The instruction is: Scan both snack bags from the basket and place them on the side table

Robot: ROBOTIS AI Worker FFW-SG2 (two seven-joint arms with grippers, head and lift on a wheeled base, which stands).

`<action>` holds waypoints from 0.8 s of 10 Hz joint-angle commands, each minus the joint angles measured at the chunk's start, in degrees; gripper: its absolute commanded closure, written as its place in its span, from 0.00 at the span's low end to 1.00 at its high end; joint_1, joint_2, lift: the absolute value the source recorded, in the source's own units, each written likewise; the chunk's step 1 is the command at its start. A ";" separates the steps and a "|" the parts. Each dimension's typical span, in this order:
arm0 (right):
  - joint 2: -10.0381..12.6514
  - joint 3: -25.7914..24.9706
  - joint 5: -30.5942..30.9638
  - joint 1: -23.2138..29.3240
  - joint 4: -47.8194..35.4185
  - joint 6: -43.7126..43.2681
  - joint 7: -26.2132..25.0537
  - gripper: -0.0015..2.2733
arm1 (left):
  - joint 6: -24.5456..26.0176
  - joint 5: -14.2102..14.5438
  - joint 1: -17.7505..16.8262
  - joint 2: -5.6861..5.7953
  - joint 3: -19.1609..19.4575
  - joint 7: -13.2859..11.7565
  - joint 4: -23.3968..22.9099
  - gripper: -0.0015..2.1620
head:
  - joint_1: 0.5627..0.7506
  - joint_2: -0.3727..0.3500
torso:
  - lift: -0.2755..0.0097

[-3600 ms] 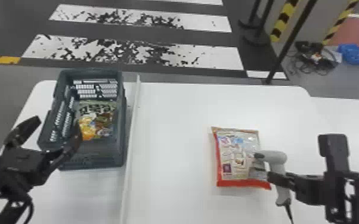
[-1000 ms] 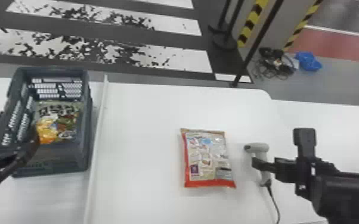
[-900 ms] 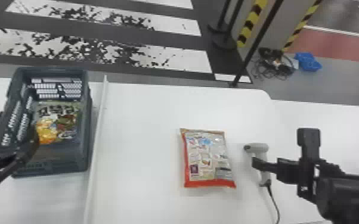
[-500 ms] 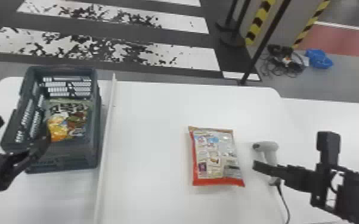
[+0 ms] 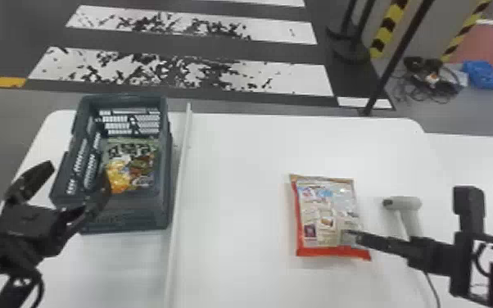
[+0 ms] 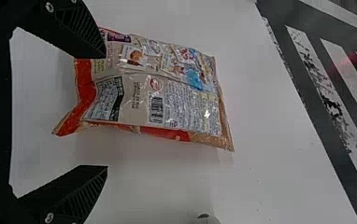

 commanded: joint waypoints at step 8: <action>-0.97 6.12 6.77 -3.04 8.18 -5.42 4.63 0.99 | -0.04 0.00 0.00 0.00 -0.04 0.00 0.37 0.07 | 0.70 0.47 | 0.70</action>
